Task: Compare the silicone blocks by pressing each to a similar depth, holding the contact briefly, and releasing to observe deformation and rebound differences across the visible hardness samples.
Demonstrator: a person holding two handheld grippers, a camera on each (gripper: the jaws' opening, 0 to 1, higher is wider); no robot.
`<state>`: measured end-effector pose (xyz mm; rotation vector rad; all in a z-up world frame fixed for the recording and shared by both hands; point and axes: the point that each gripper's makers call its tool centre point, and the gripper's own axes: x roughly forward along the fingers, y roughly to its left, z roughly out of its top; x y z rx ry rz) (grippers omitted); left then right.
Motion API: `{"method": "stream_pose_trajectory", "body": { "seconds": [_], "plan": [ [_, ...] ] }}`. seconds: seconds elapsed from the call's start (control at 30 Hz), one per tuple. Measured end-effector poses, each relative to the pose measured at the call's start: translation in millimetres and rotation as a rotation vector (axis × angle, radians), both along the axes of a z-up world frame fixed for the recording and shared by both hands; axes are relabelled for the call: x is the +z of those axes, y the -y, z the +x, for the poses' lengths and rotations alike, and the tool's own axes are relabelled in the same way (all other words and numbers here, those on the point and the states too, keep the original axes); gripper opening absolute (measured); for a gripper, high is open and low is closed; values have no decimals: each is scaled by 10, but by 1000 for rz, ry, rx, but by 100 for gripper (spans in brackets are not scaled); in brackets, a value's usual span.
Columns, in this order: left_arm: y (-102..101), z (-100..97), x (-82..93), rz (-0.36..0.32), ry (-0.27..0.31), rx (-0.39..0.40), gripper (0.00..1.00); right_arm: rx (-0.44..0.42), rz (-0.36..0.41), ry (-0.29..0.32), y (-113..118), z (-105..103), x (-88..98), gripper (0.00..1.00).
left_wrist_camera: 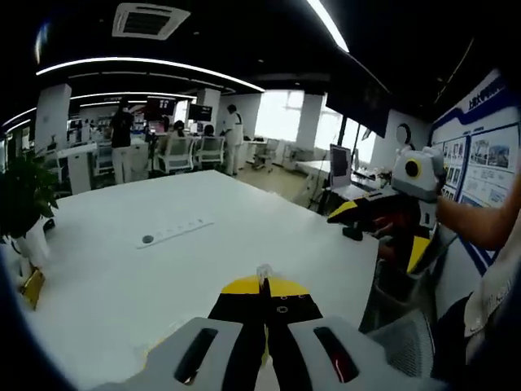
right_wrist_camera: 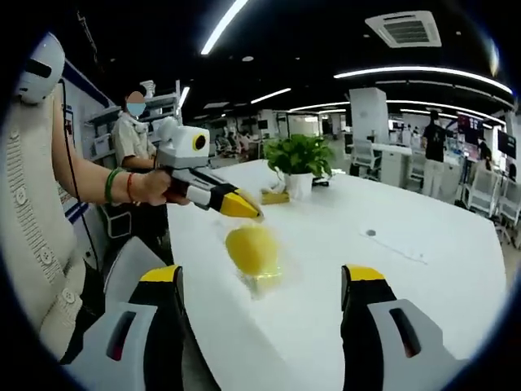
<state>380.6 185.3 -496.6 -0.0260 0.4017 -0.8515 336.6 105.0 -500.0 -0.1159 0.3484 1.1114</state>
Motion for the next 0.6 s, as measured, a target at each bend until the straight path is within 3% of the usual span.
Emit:
{"method": "stream_pose_trajectory", "body": {
  "seconds": [0.33,0.6],
  "plan": [
    [146,70,110,29,25,-64,0,119,-58,-14,-379,305,-86,73],
    [335,61,213,40,29,-144,0,235,-147,-38,-592,484,-263,72]
  ]
}}
